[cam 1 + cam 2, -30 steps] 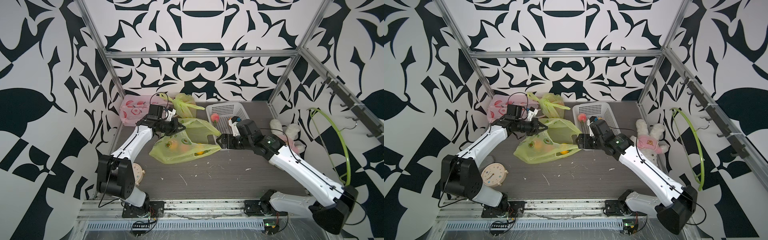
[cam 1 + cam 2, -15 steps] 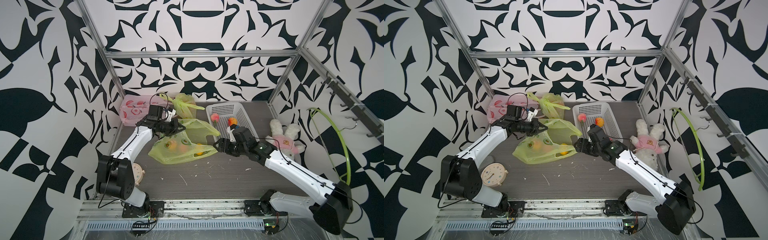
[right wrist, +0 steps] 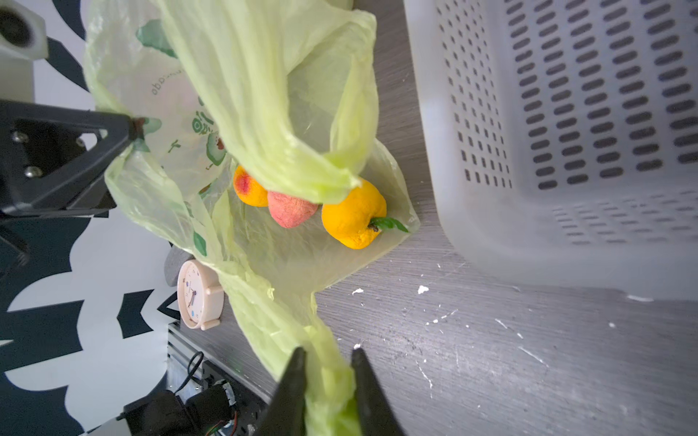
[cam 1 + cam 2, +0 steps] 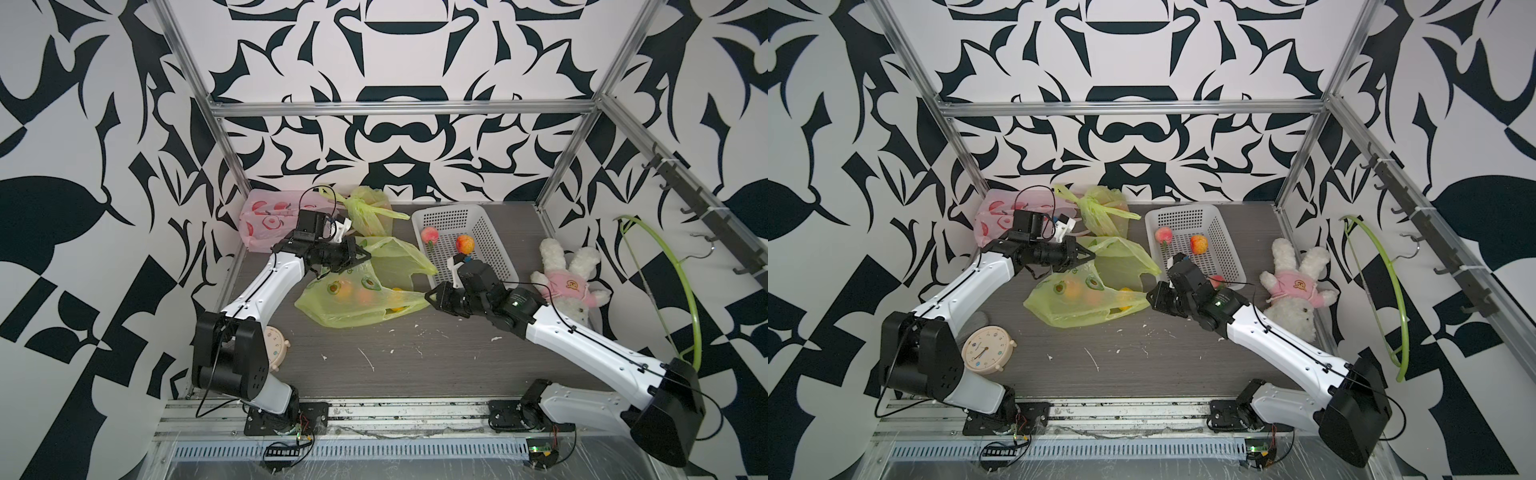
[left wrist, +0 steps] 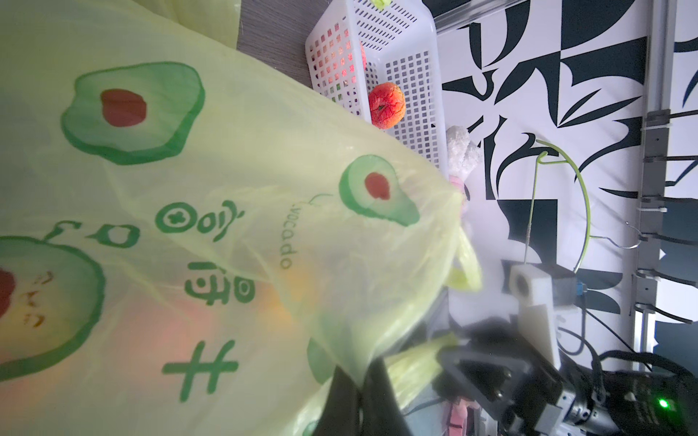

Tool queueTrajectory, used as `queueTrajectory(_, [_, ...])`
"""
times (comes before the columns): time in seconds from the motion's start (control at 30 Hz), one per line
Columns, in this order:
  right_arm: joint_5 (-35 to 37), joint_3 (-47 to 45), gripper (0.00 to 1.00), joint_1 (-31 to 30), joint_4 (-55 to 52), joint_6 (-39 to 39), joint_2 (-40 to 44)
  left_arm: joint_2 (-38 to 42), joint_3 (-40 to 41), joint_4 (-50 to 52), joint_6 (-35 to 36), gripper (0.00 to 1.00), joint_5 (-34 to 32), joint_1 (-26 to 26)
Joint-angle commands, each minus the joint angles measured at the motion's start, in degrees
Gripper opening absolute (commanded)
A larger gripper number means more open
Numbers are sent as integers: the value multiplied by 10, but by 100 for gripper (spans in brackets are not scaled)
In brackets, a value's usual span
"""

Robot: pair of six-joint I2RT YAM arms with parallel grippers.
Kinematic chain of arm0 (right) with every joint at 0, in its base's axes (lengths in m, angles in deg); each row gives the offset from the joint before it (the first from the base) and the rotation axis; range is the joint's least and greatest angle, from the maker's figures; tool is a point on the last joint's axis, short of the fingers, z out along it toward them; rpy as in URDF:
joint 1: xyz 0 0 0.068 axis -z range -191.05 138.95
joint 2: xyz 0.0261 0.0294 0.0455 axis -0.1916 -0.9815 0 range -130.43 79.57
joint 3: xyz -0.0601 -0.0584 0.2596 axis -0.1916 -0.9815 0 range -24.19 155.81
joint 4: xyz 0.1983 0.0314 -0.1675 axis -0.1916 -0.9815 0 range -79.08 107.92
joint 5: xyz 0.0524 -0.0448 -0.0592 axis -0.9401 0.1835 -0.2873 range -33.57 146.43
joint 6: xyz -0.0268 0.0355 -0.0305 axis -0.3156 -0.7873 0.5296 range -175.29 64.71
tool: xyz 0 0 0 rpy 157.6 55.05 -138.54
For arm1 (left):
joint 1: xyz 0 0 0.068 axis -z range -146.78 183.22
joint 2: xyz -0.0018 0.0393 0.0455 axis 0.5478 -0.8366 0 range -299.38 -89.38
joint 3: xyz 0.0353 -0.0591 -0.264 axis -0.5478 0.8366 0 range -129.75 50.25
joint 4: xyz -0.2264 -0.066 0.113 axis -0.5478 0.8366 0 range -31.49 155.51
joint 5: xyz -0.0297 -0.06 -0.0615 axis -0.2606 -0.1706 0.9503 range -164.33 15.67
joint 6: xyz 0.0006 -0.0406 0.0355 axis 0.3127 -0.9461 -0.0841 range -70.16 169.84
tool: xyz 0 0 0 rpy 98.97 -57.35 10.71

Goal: Place the peach into a plastic bag & tie a knot
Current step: Adjust the plastic bag at the center of the board.

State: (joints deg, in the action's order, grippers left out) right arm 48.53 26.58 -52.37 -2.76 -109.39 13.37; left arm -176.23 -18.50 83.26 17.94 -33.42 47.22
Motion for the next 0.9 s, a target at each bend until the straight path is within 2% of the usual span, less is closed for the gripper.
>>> queueTrajectory(0.0, [13, 56, 0, -8, 5, 8, 0, 31, 2, 25, 11, 19, -24, 0])
queueTrajectory(0.1, [3, 109, 0, -16, -15, 24, -27, 69, -11, 73, 38, 49, -89, 0])
queueTrajectory(0.17, [-8, 150, 0, -19, -28, 34, -49, 103, -15, 93, 60, 59, -137, -1])
queueTrajectory(0.33, [-18, 247, 0, -25, -52, 52, -102, 242, 25, 69, 123, 64, -255, 23])
queueTrajectory(0.53, [-34, 349, 0, -44, -62, 47, -171, 402, 133, -36, 217, 73, -418, 129])
queueTrajectory(0.63, [-38, 396, 0, -58, -71, 48, -201, 413, 152, -55, 265, 75, -480, 185])
queueTrajectory(0.77, [-41, 431, 0, -67, -77, 50, -222, 380, 148, -75, 331, 76, -555, 258])
queueTrajectory(0.87, [-41, 439, 0, -69, -77, 49, -227, 368, 150, -108, 365, 77, -565, 290])
